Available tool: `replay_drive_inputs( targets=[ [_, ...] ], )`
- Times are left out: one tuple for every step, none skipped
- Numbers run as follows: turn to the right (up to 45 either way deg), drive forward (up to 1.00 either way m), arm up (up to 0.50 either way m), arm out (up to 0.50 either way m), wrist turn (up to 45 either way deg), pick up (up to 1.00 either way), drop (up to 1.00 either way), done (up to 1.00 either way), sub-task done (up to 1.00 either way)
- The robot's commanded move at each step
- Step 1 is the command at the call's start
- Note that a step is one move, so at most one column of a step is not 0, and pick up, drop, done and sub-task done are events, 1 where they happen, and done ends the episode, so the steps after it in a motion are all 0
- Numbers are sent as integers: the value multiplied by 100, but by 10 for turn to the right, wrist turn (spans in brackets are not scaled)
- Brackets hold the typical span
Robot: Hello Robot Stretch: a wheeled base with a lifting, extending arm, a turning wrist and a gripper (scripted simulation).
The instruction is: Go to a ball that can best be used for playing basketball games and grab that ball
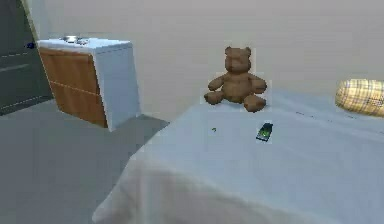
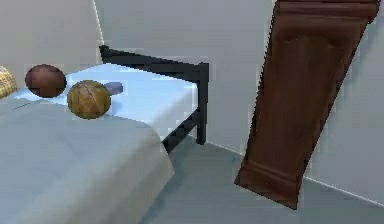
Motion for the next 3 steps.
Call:
replay_drive_inputs(
  targets=[
    [450,0,0,0,0,0,0,0,0],
    [450,0,0,0,0,0,0,0,0],
    [120,0,0,0,0,0,0,0,0]
  ],
)
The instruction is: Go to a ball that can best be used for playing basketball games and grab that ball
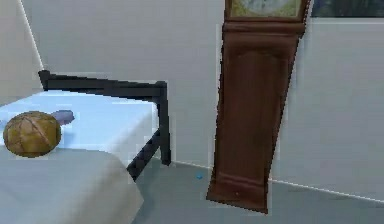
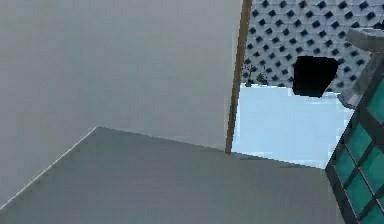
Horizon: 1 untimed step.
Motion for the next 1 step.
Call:
replay_drive_inputs(
  targets=[
    [0,10,0,0,0,0,0,0,0]
  ],
)
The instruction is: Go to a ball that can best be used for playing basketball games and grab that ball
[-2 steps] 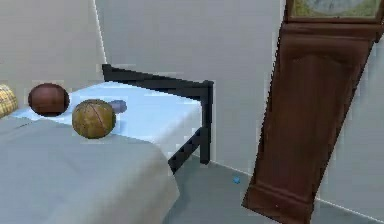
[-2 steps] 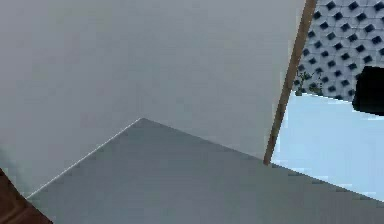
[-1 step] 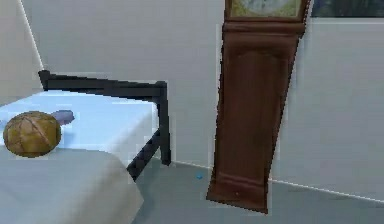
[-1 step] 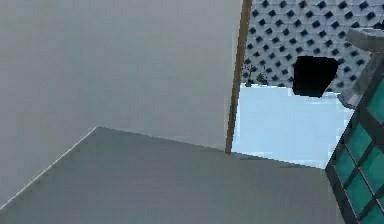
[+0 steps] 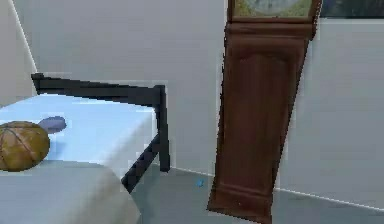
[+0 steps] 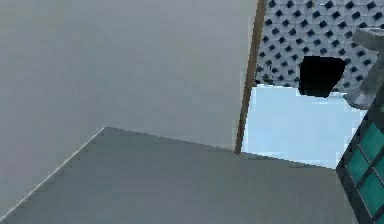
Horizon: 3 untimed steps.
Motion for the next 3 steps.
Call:
replay_drive_inputs(
  targets=[
    [-450,0,0,0,0,0,0,0,0],
    [-450,0,0,0,0,0,0,0,0],
    [-390,0,0,0,0,0,0,0,0]
  ],
)
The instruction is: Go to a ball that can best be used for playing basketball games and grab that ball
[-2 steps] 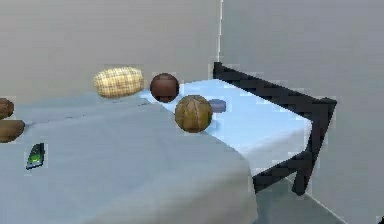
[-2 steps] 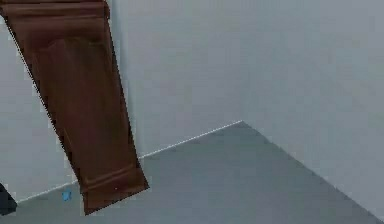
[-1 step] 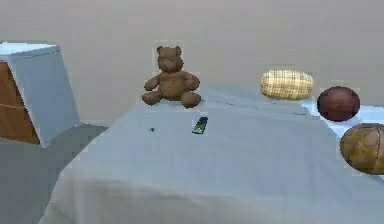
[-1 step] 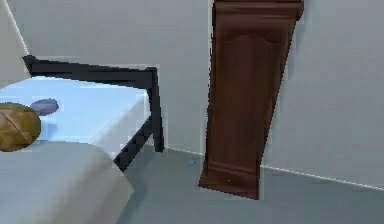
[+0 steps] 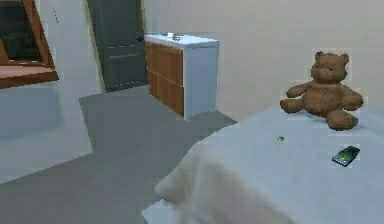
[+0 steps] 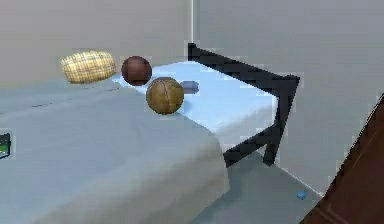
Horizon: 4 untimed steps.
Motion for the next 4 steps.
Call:
replay_drive_inputs(
  targets=[
    [450,0,0,0,0,0,0,0,0],
    [450,0,0,0,0,0,0,0,0],
    [300,0,0,0,0,0,0,0,0],
    [0,90,0,0,0,0,0,0,0]
  ],
)
